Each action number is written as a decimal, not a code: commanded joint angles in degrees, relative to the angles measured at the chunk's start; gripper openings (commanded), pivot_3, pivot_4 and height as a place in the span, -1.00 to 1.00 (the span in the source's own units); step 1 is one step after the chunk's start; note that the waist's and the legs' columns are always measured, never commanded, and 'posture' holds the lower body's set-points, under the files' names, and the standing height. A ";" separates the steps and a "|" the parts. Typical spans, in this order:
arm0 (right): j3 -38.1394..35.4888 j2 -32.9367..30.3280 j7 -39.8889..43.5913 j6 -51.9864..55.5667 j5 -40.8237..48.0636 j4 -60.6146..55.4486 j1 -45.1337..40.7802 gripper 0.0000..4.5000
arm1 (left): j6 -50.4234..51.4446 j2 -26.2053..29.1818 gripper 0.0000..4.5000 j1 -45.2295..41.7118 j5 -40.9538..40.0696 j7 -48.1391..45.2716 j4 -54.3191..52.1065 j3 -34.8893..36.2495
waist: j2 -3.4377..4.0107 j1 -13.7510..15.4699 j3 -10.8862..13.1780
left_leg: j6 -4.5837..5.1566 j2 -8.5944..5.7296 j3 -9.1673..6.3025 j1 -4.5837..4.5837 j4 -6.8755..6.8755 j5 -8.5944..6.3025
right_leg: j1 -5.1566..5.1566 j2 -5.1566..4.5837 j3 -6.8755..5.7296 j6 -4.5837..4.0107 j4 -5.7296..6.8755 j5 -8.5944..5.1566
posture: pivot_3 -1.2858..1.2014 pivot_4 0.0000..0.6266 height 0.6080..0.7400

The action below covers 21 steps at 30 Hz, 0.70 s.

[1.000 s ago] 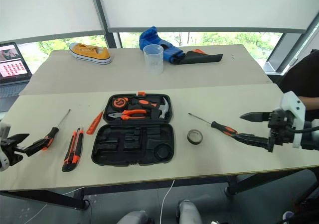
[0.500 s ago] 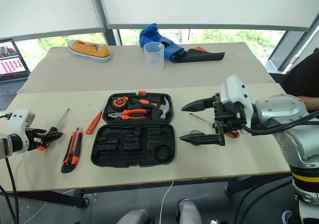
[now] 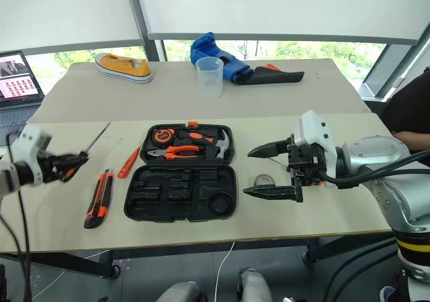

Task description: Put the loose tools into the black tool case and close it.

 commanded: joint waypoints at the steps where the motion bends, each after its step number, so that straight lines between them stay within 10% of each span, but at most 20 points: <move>1: -3.53 -0.29 -2.75 0.53 1.15 -3.09 0.57 1.00 | -2.97 0.17 -0.70 -4.33 -0.96 -9.61 -7.72 -5.74 | 0.01 -0.22 -0.01 | 0.02 -0.03 0.04 0.00 0.01 -0.01 | 0.01 -0.01 0.00 0.04 -0.03 0.02 | 0.03 -0.52 0.75; 11: -4.66 -0.17 -8.03 0.03 -1.17 -6.24 6.24 1.00 | -13.16 -10.68 -0.70 -14.81 13.65 -15.89 -3.30 -27.12 | -0.02 -0.17 0.00 | 0.06 -0.03 0.09 -0.01 0.17 0.01 | 0.06 -0.04 0.36 0.01 0.06 0.12 | 0.03 -0.52 0.75; 21: -6.53 0.05 -10.82 0.41 0.20 -8.66 9.21 1.00 | -19.35 -16.83 -0.70 -19.85 19.22 -15.10 9.87 -28.89 | -0.06 -0.23 0.02 | 0.15 0.03 0.11 -0.12 0.27 -0.01 | -0.01 0.05 0.39 0.02 0.14 0.13 | 0.03 -0.52 0.75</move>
